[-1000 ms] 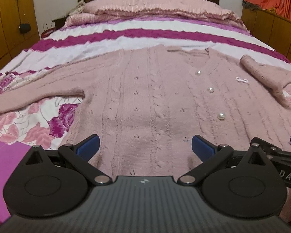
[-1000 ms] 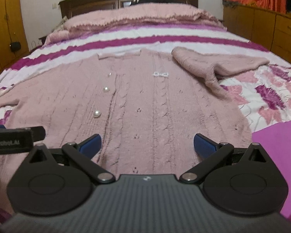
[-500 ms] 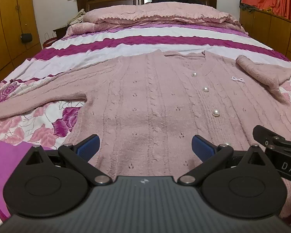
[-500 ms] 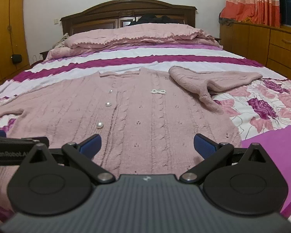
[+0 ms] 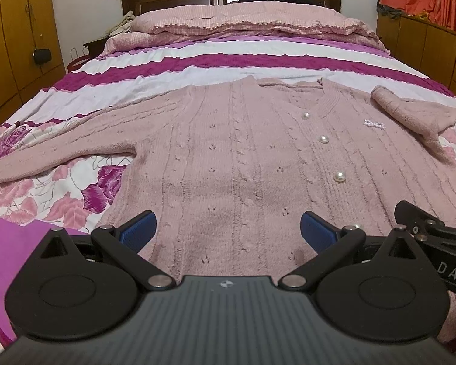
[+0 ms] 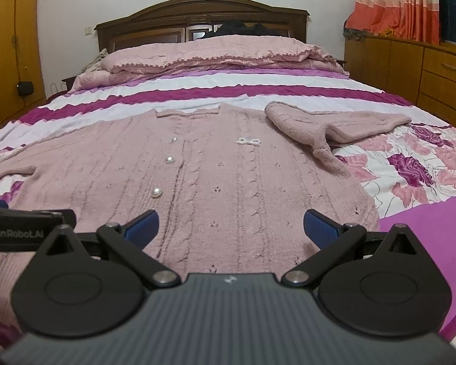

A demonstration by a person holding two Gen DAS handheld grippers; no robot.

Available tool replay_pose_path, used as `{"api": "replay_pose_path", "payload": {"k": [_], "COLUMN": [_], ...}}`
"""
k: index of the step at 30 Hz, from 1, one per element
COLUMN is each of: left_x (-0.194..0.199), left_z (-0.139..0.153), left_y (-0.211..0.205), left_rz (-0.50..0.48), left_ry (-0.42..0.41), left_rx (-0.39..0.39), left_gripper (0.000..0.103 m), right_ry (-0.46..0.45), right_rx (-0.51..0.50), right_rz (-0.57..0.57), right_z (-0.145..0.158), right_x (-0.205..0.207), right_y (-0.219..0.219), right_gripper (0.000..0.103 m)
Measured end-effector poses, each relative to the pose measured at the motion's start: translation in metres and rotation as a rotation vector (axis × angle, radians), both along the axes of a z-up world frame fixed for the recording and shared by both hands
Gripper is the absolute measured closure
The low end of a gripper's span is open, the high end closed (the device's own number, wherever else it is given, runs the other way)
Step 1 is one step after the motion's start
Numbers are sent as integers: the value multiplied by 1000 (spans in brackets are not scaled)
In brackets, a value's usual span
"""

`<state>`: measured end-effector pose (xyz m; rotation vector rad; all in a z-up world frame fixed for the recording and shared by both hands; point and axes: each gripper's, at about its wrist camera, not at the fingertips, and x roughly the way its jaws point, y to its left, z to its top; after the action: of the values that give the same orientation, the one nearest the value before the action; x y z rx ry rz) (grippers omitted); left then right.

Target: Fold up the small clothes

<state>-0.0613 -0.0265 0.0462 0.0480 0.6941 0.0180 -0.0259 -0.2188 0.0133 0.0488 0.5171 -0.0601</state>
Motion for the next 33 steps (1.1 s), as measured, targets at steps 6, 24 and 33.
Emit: {"api": "replay_pose_path", "payload": {"k": [6,24,33], "left_x": [0,38,67], "left_z": [0,32,26], "left_y": [0,-23,-41], "left_rz": [-1,-31,-35], "left_ry": [2,28,72], "left_rx": [-1,-4,-10], "left_gripper": [0,0,0], "right_ry": [1,-30,24], "right_rx": [21,9,-23], "right_rz": [13,-8,-146], "right_z": [5,49,26], "right_x": [2,68,133], "right_y": [-4,-114,-202], "right_gripper": [0,0,0]}}
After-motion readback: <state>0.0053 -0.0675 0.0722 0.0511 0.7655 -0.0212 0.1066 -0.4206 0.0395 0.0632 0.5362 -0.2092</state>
